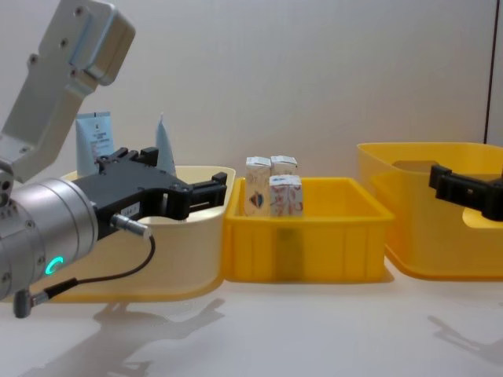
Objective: Bimanual collaborative sorting of washing and personal care products
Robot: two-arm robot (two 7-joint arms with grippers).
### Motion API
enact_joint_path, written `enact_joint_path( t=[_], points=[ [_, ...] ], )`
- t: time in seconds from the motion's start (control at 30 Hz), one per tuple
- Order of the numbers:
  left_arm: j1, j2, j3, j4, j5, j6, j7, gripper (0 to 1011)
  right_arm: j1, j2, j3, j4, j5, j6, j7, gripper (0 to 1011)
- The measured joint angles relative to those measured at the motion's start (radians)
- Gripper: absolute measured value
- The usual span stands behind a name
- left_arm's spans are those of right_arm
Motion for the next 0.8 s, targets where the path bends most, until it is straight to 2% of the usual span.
enact_joint_path(
  t=[0.8],
  points=[
    [0.000, 0.000, 0.000, 0.000, 0.000, 0.000, 0.000, 1000, 0.000, 0.000, 0.000, 0.000, 0.000, 0.000, 0.000, 1001]
  ],
)
